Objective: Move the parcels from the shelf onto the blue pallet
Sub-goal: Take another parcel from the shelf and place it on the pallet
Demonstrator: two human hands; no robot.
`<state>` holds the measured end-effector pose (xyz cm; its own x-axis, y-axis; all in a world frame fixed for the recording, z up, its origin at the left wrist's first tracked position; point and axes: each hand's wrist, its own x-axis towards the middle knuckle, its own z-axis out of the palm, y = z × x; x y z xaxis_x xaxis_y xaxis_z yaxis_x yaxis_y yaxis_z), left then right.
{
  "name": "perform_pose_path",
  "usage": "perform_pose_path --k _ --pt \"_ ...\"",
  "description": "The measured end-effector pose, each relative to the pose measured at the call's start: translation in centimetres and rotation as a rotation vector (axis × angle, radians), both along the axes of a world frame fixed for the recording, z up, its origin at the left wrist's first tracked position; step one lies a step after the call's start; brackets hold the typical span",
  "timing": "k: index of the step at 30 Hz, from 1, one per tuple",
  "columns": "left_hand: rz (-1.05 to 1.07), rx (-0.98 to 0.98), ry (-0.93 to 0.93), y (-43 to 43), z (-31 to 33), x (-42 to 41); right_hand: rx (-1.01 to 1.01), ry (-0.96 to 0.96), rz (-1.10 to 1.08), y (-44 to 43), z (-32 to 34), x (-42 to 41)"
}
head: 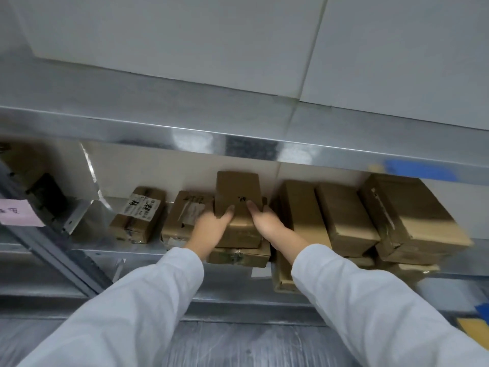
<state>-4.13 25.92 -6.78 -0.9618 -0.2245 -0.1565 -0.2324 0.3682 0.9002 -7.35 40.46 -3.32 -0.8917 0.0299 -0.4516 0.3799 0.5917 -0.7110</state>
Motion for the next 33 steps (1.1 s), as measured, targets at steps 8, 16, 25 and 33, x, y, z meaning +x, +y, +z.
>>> perform_pose_path --k 8,16,25,33 --pt "0.054 0.065 0.020 0.6 2.1 2.4 -0.123 0.051 -0.027 0.8 1.7 2.0" --pt "0.217 0.319 0.116 3.4 6.7 10.9 -0.277 0.081 0.095 5.1 5.9 8.3" --pt "0.200 0.292 0.262 9.2 10.2 24.2 -0.553 -0.117 0.099 11.0 8.0 18.9" --pt "0.218 0.066 0.345 13.0 10.8 30.7 -0.637 -0.078 0.074 16.8 8.6 26.1"
